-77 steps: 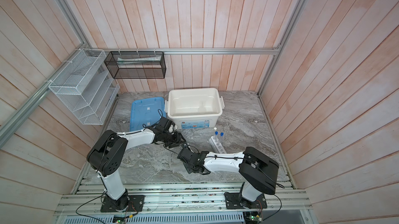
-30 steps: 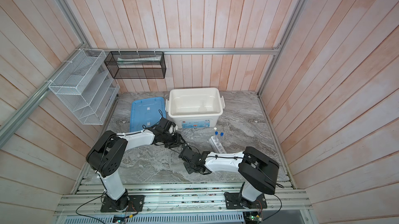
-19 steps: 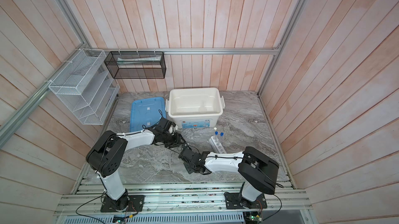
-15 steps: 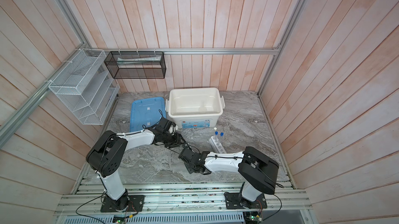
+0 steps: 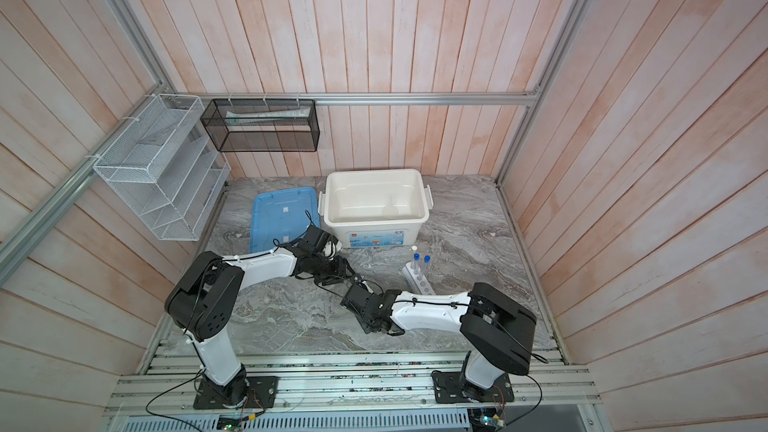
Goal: Organize the chemistry lab equipment
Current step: 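Lower the left gripper toward the scissors finger rings while the right gripper holds the blades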
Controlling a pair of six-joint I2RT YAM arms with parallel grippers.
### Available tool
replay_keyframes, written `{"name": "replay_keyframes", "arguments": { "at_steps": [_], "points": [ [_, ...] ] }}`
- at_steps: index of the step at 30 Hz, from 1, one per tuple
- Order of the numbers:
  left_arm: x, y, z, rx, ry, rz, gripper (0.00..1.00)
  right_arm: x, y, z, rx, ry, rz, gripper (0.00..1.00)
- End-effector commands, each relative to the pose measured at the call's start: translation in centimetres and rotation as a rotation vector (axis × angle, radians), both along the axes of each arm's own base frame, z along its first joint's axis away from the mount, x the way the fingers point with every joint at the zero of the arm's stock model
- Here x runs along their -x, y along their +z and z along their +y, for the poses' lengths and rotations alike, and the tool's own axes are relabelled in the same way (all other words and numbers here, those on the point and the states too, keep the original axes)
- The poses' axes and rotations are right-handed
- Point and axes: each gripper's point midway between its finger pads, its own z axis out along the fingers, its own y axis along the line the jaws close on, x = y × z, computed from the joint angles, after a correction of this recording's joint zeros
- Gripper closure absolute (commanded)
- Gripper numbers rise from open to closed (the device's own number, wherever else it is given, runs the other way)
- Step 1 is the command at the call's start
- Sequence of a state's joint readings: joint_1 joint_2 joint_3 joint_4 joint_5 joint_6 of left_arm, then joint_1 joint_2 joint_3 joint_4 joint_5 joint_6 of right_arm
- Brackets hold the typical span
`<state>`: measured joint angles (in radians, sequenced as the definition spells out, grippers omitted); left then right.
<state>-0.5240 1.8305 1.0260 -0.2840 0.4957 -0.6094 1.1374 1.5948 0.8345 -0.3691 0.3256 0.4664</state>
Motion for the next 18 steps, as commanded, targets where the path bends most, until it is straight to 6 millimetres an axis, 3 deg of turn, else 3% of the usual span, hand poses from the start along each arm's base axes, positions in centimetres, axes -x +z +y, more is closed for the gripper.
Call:
{"name": "replay_keyframes", "arguments": {
  "at_steps": [1,9,18],
  "points": [
    [2.3,-3.5,1.5,-0.107,-0.001,0.104,0.44,-0.4,1.3,0.2,0.000,0.004,-0.034,1.00],
    [3.4,-4.4,1.5,-0.098,-0.019,0.116,0.43,-0.4,1.4,1.0,-0.040,0.020,-0.015,1.00],
    [3.0,-3.7,2.4,-0.098,-0.023,0.053,0.43,-0.3,1.1,0.6,-0.155,-0.008,0.032,1.00]
  ]
}}
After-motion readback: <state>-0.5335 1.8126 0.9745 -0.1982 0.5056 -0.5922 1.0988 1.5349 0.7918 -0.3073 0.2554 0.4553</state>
